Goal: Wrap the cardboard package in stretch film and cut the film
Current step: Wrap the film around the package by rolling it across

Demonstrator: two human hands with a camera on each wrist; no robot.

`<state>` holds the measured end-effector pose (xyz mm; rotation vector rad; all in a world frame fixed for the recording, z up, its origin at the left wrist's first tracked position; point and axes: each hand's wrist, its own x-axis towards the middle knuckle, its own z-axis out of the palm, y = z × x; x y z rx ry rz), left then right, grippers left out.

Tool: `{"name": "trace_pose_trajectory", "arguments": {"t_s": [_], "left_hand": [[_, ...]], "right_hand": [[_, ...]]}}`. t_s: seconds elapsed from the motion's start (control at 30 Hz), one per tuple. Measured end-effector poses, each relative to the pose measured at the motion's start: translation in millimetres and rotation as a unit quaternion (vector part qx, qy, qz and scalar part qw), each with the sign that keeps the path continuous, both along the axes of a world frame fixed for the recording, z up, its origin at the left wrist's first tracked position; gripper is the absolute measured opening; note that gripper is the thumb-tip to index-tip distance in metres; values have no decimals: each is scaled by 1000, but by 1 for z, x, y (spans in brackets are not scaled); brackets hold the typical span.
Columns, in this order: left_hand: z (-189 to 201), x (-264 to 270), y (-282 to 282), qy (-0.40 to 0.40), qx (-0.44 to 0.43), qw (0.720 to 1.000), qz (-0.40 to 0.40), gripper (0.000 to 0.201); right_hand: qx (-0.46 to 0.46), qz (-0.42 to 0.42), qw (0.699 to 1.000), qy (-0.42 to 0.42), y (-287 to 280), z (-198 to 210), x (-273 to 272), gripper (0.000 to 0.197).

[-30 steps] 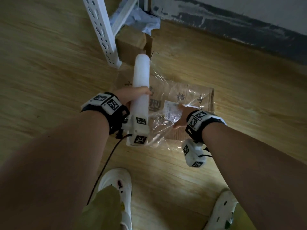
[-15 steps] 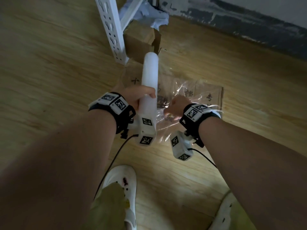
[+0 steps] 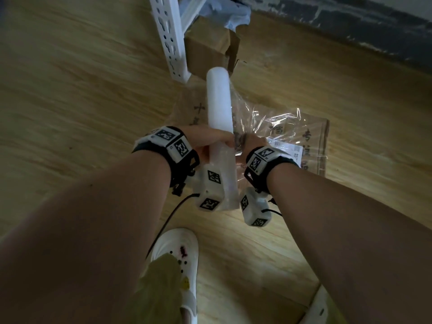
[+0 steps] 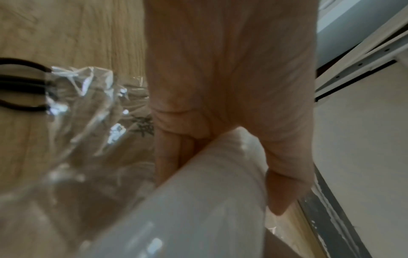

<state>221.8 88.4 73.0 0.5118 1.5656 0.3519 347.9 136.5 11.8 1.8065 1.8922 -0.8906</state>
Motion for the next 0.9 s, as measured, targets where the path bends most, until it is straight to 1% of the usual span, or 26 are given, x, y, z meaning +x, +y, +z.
{"name": "trace_pose_trajectory", "arguments": {"t_s": [0.13,0.23,0.33,0.4,0.43,0.5,0.53,0.63,0.73,0.77,0.83,0.9], "left_hand": [[-3,-2,-6,-7,-20,1000,2,37],[-2,1,-4,15,-12,999,-35,31],[0,4,-6,40,-4,996,-82,29],[-2,5,-10,59,-16,991,-122,34],[-5,5,-13,65,-24,990,-127,38],[-8,5,-16,63,-27,991,-115,44],[-10,5,-16,63,-18,992,-111,43],[-9,2,-14,66,16,994,-80,34],[-7,0,-13,49,14,997,-57,28],[-7,0,-13,50,16,997,-48,27],[-8,-1,-14,73,47,996,-15,27],[-10,-5,-14,88,70,993,29,35]], "right_hand": [[-1,36,999,-9,2,0,1,57],[9,46,999,-6,2,1,1,57],[15,60,998,-11,2,5,1,44],[15,77,997,-17,2,7,4,41],[14,74,997,-15,1,8,6,41],[20,75,997,-10,1,7,9,41],[20,67,998,-3,1,7,11,42],[-5,56,998,17,4,9,10,47],[-34,64,997,21,3,9,8,44],[-30,68,997,18,3,8,8,46],[-17,65,997,21,2,8,10,57],[-8,50,998,32,2,6,11,66]]}}
